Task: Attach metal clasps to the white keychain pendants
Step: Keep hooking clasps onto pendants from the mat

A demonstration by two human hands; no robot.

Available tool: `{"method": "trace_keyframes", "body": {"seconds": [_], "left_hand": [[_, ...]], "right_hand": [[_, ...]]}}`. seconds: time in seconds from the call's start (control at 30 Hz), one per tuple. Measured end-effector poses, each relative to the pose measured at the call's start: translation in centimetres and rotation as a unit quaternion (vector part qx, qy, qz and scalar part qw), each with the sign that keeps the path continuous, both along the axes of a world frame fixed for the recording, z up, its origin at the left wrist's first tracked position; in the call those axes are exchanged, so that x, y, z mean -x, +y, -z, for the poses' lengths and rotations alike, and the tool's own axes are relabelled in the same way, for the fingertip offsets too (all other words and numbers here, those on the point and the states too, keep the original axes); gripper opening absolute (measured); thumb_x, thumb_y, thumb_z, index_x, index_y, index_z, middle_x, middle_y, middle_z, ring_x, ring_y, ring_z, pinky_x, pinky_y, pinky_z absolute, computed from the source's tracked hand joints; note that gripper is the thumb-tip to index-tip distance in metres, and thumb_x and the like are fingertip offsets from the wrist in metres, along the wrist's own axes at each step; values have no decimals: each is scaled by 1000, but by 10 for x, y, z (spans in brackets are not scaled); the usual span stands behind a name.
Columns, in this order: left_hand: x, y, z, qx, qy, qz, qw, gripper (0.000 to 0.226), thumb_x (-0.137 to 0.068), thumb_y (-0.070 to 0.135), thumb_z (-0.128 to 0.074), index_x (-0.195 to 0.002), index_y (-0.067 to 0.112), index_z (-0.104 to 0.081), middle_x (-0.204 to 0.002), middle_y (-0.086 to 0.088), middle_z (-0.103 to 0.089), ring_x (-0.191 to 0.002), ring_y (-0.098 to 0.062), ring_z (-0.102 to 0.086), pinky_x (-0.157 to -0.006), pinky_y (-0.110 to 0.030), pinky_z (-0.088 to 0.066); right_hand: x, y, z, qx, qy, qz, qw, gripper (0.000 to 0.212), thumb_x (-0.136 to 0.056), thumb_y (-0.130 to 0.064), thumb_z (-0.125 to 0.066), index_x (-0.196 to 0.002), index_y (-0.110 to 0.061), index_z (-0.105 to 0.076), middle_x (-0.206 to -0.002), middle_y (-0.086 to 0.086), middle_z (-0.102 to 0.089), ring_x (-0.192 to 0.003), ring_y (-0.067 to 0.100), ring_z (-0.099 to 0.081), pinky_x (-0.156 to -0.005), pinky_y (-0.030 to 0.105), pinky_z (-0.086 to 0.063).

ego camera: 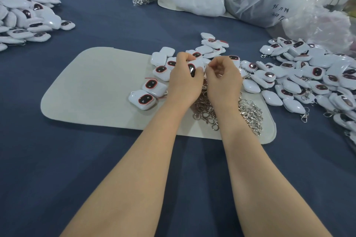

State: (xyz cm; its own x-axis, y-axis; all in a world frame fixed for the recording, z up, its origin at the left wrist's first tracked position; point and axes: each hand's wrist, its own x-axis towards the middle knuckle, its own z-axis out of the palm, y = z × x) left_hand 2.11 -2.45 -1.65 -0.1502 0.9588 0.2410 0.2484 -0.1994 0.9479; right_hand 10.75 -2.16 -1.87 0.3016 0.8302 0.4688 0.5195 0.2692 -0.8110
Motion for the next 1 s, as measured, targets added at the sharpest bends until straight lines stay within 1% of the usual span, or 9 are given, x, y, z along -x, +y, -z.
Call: {"method": "trace_keyframes", "body": {"seconds": [0.2,0.47,0.53,0.6,0.63,0.7,0.77,0.9,1.0], "left_hand": [[-1,-2,-2,2,3,2,1000,22,-94,12,-50,-115,13,-44,-81,16,-46,-77,-10,-48,-74,-28,-41],[0,-2,-3,12,-11,2,1000,19,-91,12,-53,-108,17,-45,-83,13,-49,-82,-15,-52,-73,-27,-43],[1,-2,-5,23,-52,-2,998,17,-89,11,-55,-100,19,-46,-87,13,-51,-87,-17,-55,-79,-28,-47],[3,-1,-7,53,-136,-1,989,16,-88,7,-55,-93,22,-49,-93,5,-57,-89,-21,-63,-84,-35,-53],[4,-1,-8,75,-194,7,978,16,-89,6,-54,-94,20,-51,-96,-1,-58,-81,-20,-67,-78,-34,-56],[6,-1,-9,112,-296,30,948,14,-91,5,-51,-101,14,-54,-98,-7,-59,-59,-10,-65,-59,-23,-55],[7,1,-10,136,-354,44,924,11,-93,6,-50,-101,11,-55,-92,-9,-59,-51,-7,-62,-52,-18,-51],[8,2,-12,158,-414,56,895,6,-93,5,-47,-92,8,-52,-75,-5,-58,-54,-8,-61,-53,-17,-50],[8,2,-13,167,-432,51,885,2,-94,6,-50,-95,7,-51,-74,-4,-59,-56,-7,-62,-53,-17,-50]], "right_hand": [[1,0,1,1,-42,3,999,15,-86,-3,-57,-83,-18,-56,-80,-5,-59,-68,5,-50,-63,2,-34],[2,-1,2,1,-91,5,996,9,-87,-2,-52,-87,-9,-59,-86,3,-62,-80,19,-54,-73,25,-42],[3,-2,1,-8,-59,-1,998,12,-88,-3,-52,-89,-14,-55,-87,0,-61,-78,13,-53,-70,17,-41],[3,-2,-1,-7,-7,-21,1000,16,-89,-4,-52,-95,-19,-52,-87,-8,-58,-78,1,-54,-69,8,-40],[3,-2,-2,2,14,-34,999,17,-89,-4,-53,-97,-20,-51,-86,-13,-57,-79,-3,-54,-72,8,-42],[3,-1,-3,26,38,-60,997,18,-90,-3,-52,-97,-19,-53,-86,-17,-57,-80,-5,-56,-78,11,-45],[4,-1,-3,34,50,-72,996,17,-91,-2,-52,-94,-18,-55,-84,-16,-59,-81,0,-59,-81,15,-47],[5,-3,-3,6,66,-51,996,14,-91,-8,-55,-94,-21,-53,-77,-15,-60,-72,-1,-57,-73,12,-44],[6,-5,-3,-19,35,-30,999,15,-91,-8,-54,-92,-23,-54,-75,-15,-60,-69,-8,-55,-67,4,-39]]}}
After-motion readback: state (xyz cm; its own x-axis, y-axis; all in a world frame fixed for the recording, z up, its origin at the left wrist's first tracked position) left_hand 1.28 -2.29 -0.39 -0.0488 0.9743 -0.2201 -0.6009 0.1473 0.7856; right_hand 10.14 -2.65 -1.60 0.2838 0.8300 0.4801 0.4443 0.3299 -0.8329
